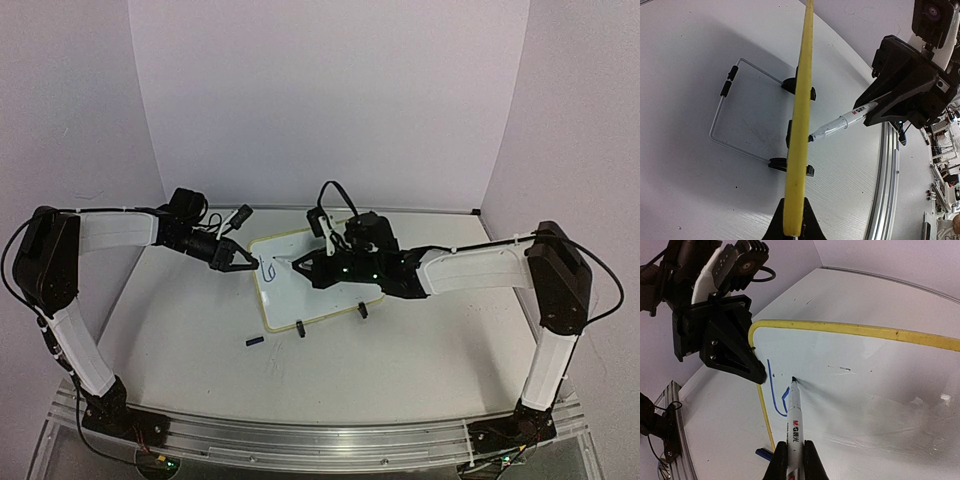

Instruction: Write a sentence on the whiteboard

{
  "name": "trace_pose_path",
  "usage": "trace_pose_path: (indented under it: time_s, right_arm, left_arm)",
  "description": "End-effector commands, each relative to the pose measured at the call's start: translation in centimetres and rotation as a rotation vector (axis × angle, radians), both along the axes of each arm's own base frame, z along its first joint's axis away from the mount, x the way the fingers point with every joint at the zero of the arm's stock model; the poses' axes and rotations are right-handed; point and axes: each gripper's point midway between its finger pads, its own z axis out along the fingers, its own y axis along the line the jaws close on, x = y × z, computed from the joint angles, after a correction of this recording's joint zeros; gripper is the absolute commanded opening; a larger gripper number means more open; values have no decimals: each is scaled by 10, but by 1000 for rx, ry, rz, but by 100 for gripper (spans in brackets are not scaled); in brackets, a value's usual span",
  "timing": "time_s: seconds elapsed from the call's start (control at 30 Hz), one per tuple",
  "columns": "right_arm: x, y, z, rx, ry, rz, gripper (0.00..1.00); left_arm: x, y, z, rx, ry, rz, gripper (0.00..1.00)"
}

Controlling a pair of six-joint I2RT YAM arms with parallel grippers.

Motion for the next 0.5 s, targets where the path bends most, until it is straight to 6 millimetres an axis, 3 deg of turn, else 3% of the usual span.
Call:
trace_pose_path:
  time_s: [0.0, 0.47]
  right_arm:
    - [9, -1, 0, -7, -19, -31, 0]
    - [-6, -18, -25, -43, 35, -31, 0]
  left_arm:
    - [8, -3, 12, 15, -78, -6, 0]
    - [8, -2, 13, 18, -79, -5, 0]
